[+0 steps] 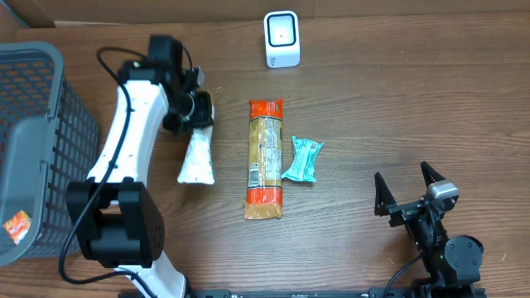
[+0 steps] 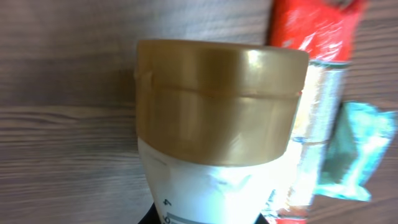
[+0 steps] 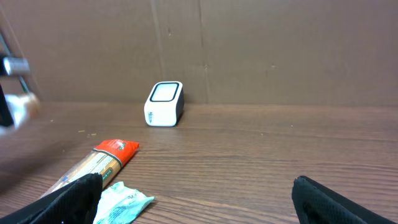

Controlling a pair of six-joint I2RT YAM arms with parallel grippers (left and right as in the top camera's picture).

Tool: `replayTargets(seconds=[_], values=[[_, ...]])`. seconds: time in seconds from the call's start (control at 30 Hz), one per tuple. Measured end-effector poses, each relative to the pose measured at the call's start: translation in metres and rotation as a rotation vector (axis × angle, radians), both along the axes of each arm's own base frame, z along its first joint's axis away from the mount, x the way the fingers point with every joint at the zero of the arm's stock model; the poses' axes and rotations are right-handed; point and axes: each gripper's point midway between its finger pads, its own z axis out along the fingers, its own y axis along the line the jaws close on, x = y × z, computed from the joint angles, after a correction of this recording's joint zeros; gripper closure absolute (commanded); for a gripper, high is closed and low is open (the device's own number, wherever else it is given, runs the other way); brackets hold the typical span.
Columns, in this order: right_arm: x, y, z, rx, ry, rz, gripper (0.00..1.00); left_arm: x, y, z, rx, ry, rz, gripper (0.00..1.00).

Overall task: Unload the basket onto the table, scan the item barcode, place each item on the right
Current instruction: 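Carry the white tube out and lay it left of the pasta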

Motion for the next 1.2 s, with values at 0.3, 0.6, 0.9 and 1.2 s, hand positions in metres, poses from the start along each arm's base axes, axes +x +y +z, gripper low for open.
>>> replayTargets(seconds=[0.3,0.6,0.9,1.2], values=[[0.000,0.000,0.000,0.000,0.000,0.000,0.00,-0.035,-0.021,-0.082,-0.011,0.071,0.009,0.93],[0.000,0.000,0.000,0.000,0.000,0.000,0.00,-0.043,-0.044,-0.095,-0.052,0.071,0.004,0.17],[0.000,0.000,0.000,0.000,0.000,0.000,0.00,-0.043,-0.045,-0.095,-0.058,0.073,0.014,0.00],[0.000,0.000,0.000,0.000,0.000,0.000,0.00,-0.013,-0.050,-0.025,-0.059,0.034,-0.006,0.00]])
